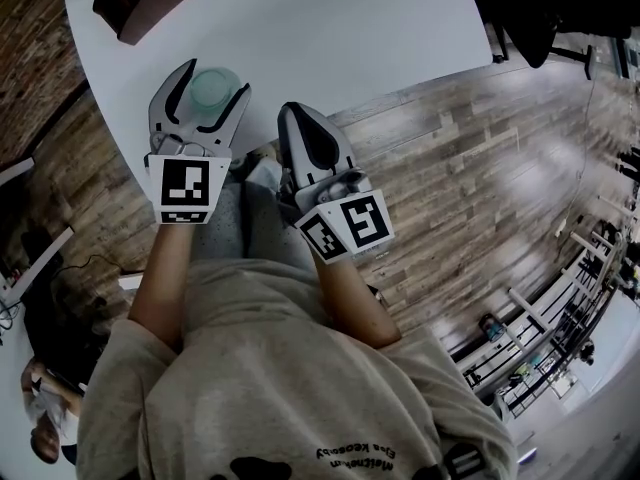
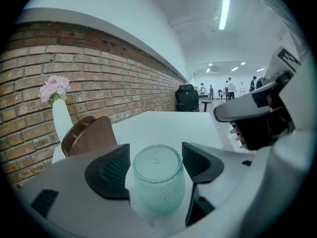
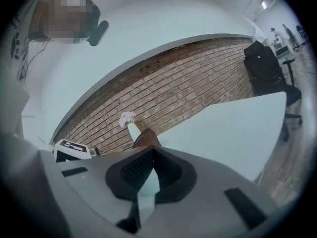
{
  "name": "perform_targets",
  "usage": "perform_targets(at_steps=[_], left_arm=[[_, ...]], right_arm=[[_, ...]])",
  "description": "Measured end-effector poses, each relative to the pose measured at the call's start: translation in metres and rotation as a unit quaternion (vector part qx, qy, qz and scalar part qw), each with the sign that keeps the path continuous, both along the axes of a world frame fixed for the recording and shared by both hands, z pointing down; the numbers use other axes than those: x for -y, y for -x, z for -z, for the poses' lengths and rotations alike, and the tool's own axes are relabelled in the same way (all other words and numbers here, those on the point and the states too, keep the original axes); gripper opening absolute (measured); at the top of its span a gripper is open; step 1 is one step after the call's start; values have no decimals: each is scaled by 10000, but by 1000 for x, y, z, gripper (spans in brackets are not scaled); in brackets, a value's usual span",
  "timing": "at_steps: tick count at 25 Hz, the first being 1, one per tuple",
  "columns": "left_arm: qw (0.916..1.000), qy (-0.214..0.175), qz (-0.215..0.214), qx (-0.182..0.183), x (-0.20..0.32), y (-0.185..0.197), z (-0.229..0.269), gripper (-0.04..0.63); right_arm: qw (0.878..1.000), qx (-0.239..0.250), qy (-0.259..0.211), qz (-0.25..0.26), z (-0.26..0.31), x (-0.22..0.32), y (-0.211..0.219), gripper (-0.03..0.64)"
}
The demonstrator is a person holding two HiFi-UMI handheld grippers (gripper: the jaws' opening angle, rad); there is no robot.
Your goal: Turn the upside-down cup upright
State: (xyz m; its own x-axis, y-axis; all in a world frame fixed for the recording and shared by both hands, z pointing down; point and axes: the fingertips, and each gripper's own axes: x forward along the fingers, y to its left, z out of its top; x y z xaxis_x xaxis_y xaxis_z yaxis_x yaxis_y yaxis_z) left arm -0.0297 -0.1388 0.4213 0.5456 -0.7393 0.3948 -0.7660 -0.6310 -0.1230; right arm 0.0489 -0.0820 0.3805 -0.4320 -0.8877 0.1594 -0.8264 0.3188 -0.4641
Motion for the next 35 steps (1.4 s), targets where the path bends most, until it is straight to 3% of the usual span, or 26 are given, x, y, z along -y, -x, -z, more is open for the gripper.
perform_targets(at_steps=[9,12,17,20,24,31,35], left_arm=[[9953,-526,305,-754,-15,18,84,319],[9930,-524,433,-964,-25,28,108,306],[9860,-334,649,-1498,-46,40,142,121],[9855,-301,721,-1504,-53,43,156,21],[9879,-275,823,-1286,-71,42,171,10],[9853,-514,983,-1297,-88,40,195,9],[9825,-637,1080,-1377,-92,42,201,9]], right_arm=[[9980,-429,-386,253,38,9,25,8],[9960,-591,-577,344,65,11,39,8],[9924,-919,-692,433,103,1,56,8],[9883,-1202,-781,523,120,-6,62,8],[9853,-1423,-766,550,138,-21,64,8],[9731,-1826,-1200,734,171,-35,72,8],[9697,-2008,-1149,786,167,-38,73,6]])
